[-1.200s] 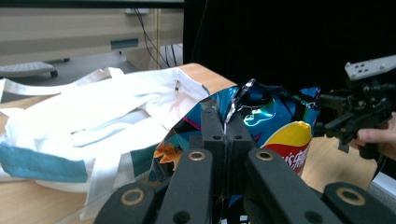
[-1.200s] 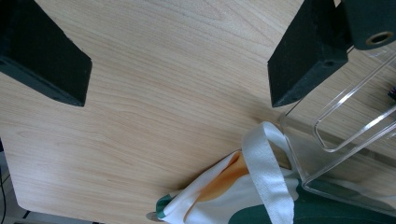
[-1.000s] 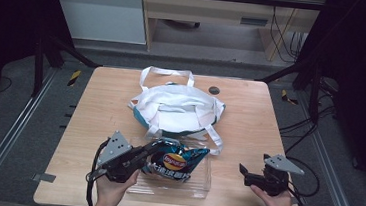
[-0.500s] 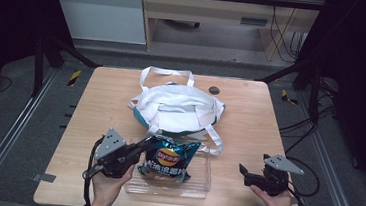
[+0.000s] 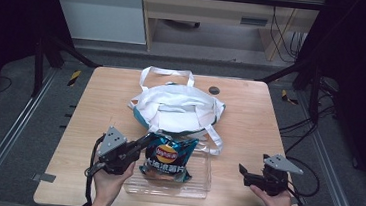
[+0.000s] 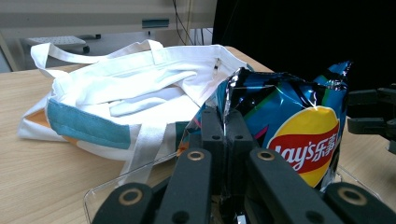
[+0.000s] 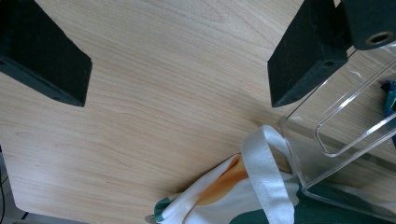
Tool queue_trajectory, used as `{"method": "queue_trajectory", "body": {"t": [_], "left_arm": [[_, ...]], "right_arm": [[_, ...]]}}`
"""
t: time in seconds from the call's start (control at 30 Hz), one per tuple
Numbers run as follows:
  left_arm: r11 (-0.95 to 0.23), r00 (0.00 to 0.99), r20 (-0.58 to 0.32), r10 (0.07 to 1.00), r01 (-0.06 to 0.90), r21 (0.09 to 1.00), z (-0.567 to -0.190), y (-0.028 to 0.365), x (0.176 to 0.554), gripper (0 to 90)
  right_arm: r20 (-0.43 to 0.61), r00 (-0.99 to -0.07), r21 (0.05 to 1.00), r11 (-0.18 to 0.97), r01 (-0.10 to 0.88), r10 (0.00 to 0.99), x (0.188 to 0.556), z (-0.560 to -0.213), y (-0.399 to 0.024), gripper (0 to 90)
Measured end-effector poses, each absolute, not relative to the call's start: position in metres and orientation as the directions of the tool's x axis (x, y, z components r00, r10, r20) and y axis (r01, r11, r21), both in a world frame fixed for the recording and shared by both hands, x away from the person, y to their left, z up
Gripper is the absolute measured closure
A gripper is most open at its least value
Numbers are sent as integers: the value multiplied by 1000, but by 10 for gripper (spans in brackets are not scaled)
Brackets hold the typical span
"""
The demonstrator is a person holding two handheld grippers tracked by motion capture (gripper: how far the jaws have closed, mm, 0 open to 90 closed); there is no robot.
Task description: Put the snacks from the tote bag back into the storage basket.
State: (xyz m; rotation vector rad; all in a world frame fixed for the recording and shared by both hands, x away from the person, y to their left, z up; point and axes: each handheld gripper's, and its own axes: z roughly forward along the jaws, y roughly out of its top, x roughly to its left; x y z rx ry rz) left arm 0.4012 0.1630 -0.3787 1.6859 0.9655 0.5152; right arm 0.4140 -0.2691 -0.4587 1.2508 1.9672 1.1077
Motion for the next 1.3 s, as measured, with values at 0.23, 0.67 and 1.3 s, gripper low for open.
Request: {"method": "queue_trajectory", "body": {"t": [0.23, 0.67, 1.3], "left_arm": [[-85, 574, -142, 807, 351, 933, -379, 163, 407, 887], [-93, 561, -125, 818, 344, 935, -382, 158, 418, 881], [-85, 541, -133, 831, 360, 929, -386, 151, 439, 877]], "right_arm": [[-22, -413, 861, 227, 455, 911, 414, -459, -269, 67], [-21, -411, 860, 227, 457, 911, 415, -459, -269, 67], [-22, -410, 857, 228, 463, 912, 416, -460, -269, 67]]}}
